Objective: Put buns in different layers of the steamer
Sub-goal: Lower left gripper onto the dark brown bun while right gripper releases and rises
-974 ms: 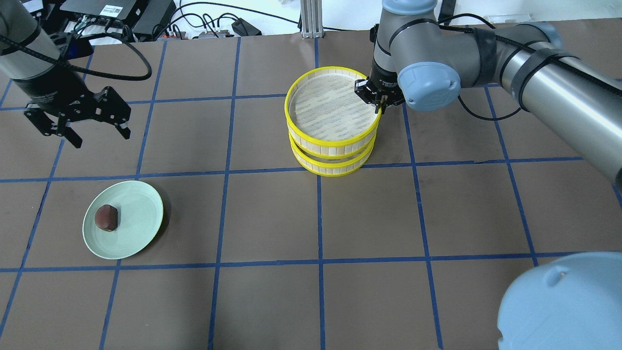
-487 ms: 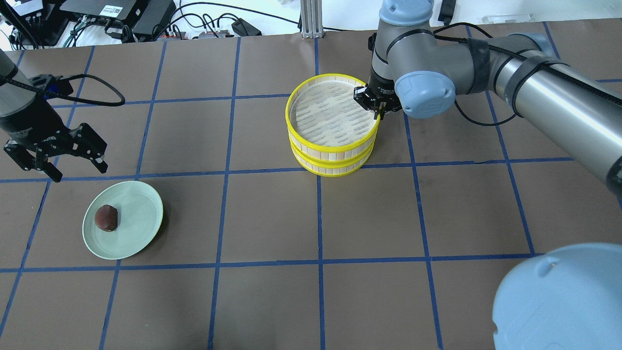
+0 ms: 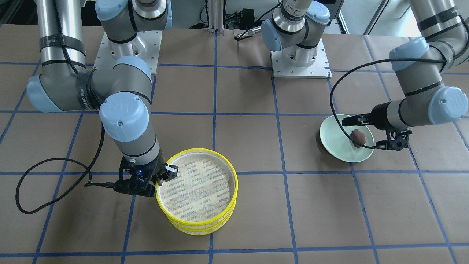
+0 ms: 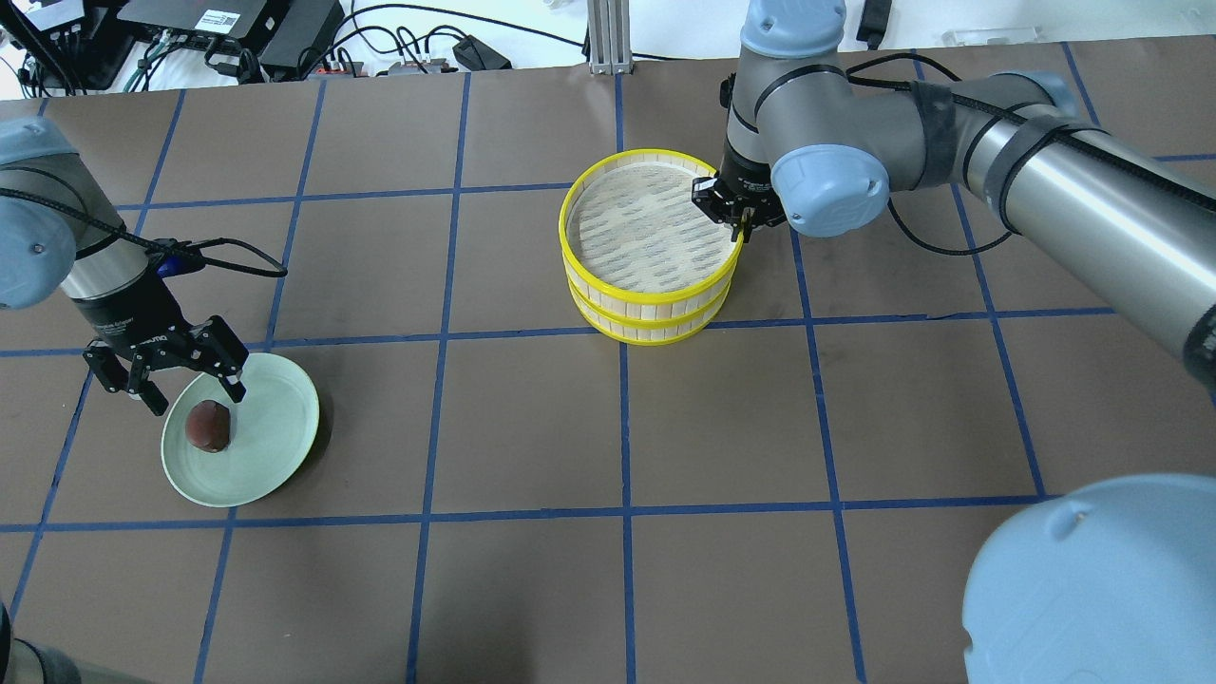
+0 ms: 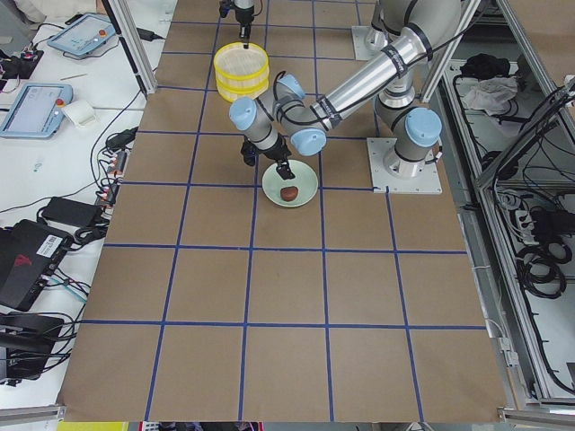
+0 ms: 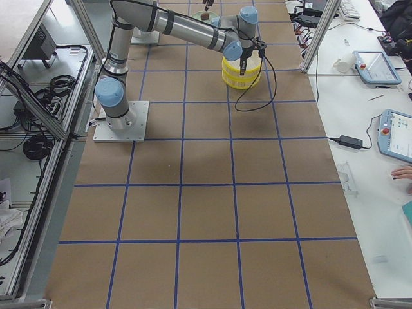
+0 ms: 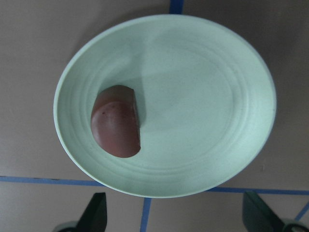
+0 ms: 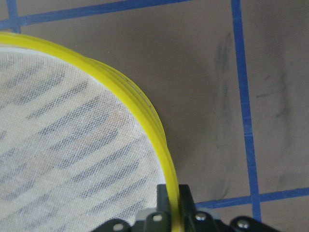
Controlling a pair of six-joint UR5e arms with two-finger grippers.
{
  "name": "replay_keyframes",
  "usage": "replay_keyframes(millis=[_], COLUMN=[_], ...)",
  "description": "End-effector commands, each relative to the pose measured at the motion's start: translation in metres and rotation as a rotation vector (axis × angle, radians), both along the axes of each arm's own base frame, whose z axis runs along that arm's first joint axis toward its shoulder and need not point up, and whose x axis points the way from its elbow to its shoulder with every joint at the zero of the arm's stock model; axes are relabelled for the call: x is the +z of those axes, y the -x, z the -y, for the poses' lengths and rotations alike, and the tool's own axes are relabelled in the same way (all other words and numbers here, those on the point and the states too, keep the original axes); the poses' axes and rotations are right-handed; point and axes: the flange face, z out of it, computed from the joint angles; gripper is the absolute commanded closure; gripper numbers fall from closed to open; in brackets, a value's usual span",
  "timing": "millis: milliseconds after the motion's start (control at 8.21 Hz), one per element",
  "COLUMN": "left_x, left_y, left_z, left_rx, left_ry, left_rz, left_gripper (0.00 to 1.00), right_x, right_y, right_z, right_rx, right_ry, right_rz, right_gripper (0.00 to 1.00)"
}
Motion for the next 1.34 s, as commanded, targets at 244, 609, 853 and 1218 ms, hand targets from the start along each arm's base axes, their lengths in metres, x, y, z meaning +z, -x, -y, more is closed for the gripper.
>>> replay_keyframes(millis=[244,609,853,1218], left_x=[-0.047,-0.055,-0.073,-0.079], left_y=[-0.02,-0.025,-0.022,-0.023], left_z=[0.016,0.013,0.014,0.013], left_rx=[-0.047,-0.07,-0.058,-0.058], left_ry=[-0.007,-0.048,-0.046,-0.043], left_rz=[0.056,0.099,0.072,0.071], left_gripper=[0.0,0.03,0.06,0.25], right_x=[-0.001,0.0,0.008,0.084], right_y=[0.0,0.0,0.0,0.039], right_z=[0.001,0.001,0.001,-0.004], right_rx=[-0.001,-0.003,0.002,0.02], right_ry=[0.003,0.006,0.022,0.044], right_rz=[0.003,0.003,0.005,-0.001], right_gripper=[0.84,0.41,0.04,0.0])
